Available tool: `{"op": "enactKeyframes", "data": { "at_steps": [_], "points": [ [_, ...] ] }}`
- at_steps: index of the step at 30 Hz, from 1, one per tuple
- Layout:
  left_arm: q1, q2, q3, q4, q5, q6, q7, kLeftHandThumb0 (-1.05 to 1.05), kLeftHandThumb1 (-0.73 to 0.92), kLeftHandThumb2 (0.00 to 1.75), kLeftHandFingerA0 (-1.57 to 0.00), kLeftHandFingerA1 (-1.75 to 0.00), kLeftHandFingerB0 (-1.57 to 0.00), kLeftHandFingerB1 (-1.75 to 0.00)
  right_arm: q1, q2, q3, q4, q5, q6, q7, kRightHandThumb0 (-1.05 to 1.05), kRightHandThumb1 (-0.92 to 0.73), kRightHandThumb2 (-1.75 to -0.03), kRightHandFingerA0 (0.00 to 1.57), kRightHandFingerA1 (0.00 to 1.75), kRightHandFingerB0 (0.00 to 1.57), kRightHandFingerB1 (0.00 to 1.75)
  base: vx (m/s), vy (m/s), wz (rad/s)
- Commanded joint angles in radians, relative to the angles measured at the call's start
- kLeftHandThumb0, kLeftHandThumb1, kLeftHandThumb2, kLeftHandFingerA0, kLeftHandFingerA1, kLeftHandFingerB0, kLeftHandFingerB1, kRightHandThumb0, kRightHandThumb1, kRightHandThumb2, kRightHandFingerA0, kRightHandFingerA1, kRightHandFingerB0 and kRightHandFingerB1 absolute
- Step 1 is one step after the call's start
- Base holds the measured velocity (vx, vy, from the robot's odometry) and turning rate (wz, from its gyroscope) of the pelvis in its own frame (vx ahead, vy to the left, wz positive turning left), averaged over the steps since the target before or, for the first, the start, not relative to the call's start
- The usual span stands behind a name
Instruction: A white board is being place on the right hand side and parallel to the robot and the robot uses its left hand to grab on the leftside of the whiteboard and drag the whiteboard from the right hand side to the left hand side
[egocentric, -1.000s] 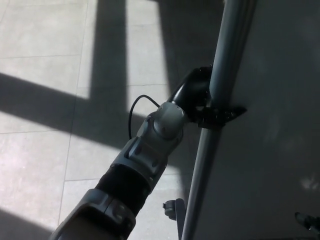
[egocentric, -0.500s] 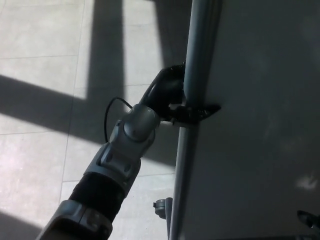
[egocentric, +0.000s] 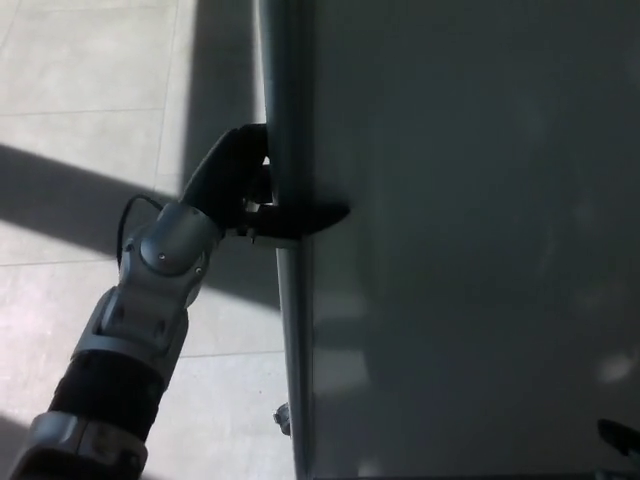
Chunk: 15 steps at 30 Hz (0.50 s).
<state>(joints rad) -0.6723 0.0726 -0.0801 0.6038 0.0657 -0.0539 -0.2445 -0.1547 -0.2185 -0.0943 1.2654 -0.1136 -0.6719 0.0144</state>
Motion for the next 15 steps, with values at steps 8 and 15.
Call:
{"op": "enactKeyframes", "data": {
  "at_steps": [8,15],
  "points": [
    [0.065,0.147,0.112,-0.159,-0.099,0.013,-0.113,-0.20,0.64,0.56,-0.81,-1.75,-0.61,-1.68,-0.017,-0.014,0.003,0.007,-0.001,0.000,-0.009,-0.59,-0.85,-0.65,0.37,0.39,0.23,0.31,0.00,0.000,0.00],
    [0.111,0.227,0.187,-0.192,-0.108,-0.003,-0.141,-0.19,0.63,0.58,-0.87,-1.64,-0.74,-1.59,-0.017,-0.011,-0.004,0.006,0.008,0.001,0.001,-0.60,-0.85,-0.65,0.37,0.38,0.23,0.31,0.00,0.000,0.00]
  ]
}}
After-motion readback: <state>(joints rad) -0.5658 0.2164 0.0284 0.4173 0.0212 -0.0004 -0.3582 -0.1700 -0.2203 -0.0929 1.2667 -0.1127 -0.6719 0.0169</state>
